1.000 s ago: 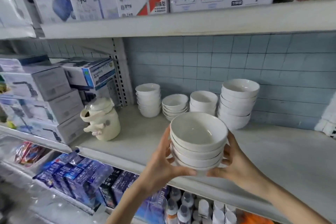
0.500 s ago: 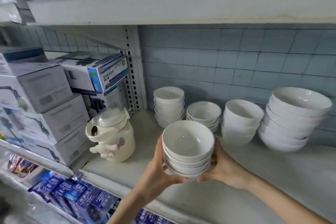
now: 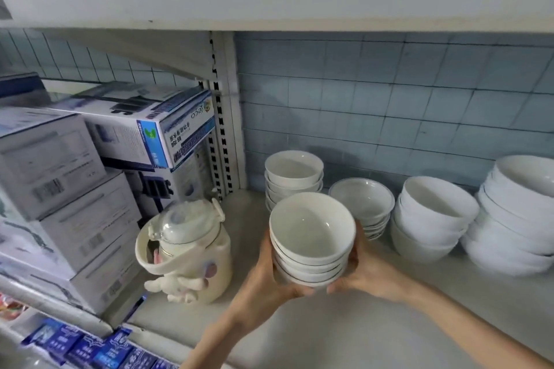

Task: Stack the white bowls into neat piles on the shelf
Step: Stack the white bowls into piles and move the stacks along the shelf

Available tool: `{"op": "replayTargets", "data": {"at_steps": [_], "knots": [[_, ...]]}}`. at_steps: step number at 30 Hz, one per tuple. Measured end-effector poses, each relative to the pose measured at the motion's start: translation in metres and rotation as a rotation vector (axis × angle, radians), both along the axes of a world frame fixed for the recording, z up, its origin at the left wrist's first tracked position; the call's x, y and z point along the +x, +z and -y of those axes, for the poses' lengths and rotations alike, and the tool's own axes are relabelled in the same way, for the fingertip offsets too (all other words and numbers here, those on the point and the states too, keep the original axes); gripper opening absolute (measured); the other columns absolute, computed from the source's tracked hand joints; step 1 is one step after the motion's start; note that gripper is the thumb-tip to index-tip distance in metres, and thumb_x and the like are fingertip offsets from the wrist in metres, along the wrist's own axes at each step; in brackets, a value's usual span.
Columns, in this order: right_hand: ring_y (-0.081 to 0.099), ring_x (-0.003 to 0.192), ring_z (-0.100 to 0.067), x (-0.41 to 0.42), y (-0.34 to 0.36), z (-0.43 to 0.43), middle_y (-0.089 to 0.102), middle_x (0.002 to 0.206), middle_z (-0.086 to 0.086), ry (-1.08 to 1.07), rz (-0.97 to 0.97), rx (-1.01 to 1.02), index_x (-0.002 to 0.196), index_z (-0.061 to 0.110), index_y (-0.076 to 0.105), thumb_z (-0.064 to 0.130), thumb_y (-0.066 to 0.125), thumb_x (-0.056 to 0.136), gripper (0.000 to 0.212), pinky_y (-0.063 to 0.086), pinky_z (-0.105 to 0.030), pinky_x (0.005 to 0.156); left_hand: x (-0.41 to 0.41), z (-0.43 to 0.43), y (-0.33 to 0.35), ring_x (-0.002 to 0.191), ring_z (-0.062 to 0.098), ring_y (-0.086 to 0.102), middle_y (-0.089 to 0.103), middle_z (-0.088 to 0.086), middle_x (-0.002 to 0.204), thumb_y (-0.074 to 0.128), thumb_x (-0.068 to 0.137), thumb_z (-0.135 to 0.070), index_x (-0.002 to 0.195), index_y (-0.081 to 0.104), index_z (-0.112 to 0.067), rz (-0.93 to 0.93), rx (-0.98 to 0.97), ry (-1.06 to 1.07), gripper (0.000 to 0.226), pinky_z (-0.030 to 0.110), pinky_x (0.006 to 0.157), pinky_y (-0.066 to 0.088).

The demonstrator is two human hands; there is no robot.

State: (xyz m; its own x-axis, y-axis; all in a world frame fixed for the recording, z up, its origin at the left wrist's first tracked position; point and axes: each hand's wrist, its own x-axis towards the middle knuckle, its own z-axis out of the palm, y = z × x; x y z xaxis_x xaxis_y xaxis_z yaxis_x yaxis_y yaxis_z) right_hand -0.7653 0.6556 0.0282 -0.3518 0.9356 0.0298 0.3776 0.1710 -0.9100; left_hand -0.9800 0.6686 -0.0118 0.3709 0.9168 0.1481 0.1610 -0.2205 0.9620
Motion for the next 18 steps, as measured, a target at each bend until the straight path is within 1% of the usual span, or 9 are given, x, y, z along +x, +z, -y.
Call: {"op": "replayTargets", "data": {"at_steps": [3, 5, 7, 9, 11, 12, 14, 16, 18], "knots": [[0.042, 0.122, 0.012, -0.002, -0.007, 0.003, 0.035, 0.140, 0.016, -0.028, -0.013, -0.012, 0.142, 0.030, 0.002, 0.006, 0.082, 0.064, 0.115, 0.042, -0.011, 0.090, 0.000, -0.001, -0.001, 0.132, -0.001, 0.039, 0.044, -0.026, 0.137, 0.090, 0.054, -0.039, 0.138, 0.019, -0.042, 0.012, 0.016, -0.011, 0.110, 0.042, 0.106, 0.041], [0.044, 0.122, 0.010, -0.004, -0.010, 0.009, 0.037, 0.140, 0.018, -0.058, -0.031, -0.025, 0.142, 0.033, 0.005, 0.004, 0.080, 0.069, 0.108, 0.042, -0.011, 0.091, 0.001, 0.002, 0.002, 0.130, -0.004, 0.039, 0.044, -0.031, 0.134, 0.089, 0.057, -0.036, 0.134, 0.023, -0.043, 0.003, 0.058, -0.002, 0.102, 0.032, 0.108, 0.040], [0.039, 0.125, 0.013, -0.006, -0.007, 0.018, 0.034, 0.142, 0.023, -0.104, -0.010, -0.031, 0.143, 0.035, 0.007, 0.015, 0.078, 0.073, 0.102, 0.039, -0.011, 0.096, 0.001, 0.007, 0.008, 0.129, -0.007, 0.038, 0.042, -0.035, 0.132, 0.085, 0.062, -0.029, 0.133, 0.025, -0.040, -0.003, 0.119, 0.014, 0.094, 0.018, 0.106, 0.036], [0.030, 0.130, 0.015, -0.005, 0.000, 0.030, 0.029, 0.144, 0.028, -0.172, 0.074, 0.010, 0.142, 0.040, 0.013, 0.035, 0.074, 0.076, 0.091, 0.031, -0.013, 0.107, -0.001, 0.014, 0.015, 0.133, -0.006, 0.033, 0.037, -0.031, 0.138, 0.078, 0.070, -0.037, 0.138, 0.022, -0.034, 0.003, 0.185, 0.004, 0.089, 0.011, 0.106, 0.029], [0.027, 0.135, 0.008, -0.001, 0.009, 0.046, 0.028, 0.147, 0.027, -0.285, 0.254, 0.100, 0.140, 0.047, 0.014, 0.059, 0.062, 0.077, 0.080, 0.027, -0.023, 0.113, -0.004, 0.022, 0.025, 0.138, -0.009, 0.019, 0.024, -0.026, 0.148, 0.067, 0.078, -0.050, 0.144, 0.011, -0.032, -0.012, 0.229, -0.010, 0.089, 0.015, 0.113, 0.019], [0.026, 0.138, 0.003, 0.003, 0.015, 0.055, 0.024, 0.150, 0.024, -0.368, 0.379, 0.135, 0.141, 0.048, 0.011, 0.066, 0.054, 0.078, 0.078, 0.027, -0.026, 0.113, -0.007, 0.026, 0.031, 0.137, -0.015, 0.009, 0.014, -0.029, 0.149, 0.061, 0.082, -0.053, 0.143, 0.003, -0.037, -0.026, 0.224, -0.005, 0.086, 0.014, 0.115, 0.013], [0.027, 0.139, -0.005, 0.012, 0.023, 0.077, 0.024, 0.151, 0.019, -0.533, 0.619, 0.177, 0.145, 0.043, 0.010, 0.066, 0.041, 0.085, 0.071, 0.030, -0.027, 0.110, -0.013, 0.034, 0.043, 0.130, -0.025, -0.001, 0.000, -0.036, 0.144, 0.052, 0.083, -0.053, 0.135, -0.007, -0.045, -0.094, 0.247, 0.009, 0.079, 0.006, 0.111, 0.004], [0.033, 0.135, -0.010, 0.018, 0.032, 0.101, 0.032, 0.149, 0.014, -0.656, 0.813, 0.280, 0.146, 0.035, 0.018, 0.065, 0.029, 0.089, 0.065, 0.030, -0.027, 0.106, -0.021, 0.042, 0.055, 0.135, -0.018, -0.006, -0.005, -0.031, 0.148, 0.046, 0.083, -0.055, 0.139, -0.008, -0.042, -0.191, 0.314, 0.009, 0.078, 0.009, 0.111, 0.002], [0.042, 0.129, -0.014, 0.022, 0.038, 0.127, 0.044, 0.142, 0.007, -0.761, 0.958, 0.357, 0.141, 0.027, 0.033, 0.065, 0.026, 0.088, 0.066, 0.031, -0.032, 0.106, -0.028, 0.049, 0.067, 0.139, -0.009, 0.002, 0.000, -0.025, 0.152, 0.040, 0.086, -0.062, 0.148, 0.004, -0.034, -0.280, 0.401, 0.007, 0.077, 0.016, 0.112, 0.008]]}}
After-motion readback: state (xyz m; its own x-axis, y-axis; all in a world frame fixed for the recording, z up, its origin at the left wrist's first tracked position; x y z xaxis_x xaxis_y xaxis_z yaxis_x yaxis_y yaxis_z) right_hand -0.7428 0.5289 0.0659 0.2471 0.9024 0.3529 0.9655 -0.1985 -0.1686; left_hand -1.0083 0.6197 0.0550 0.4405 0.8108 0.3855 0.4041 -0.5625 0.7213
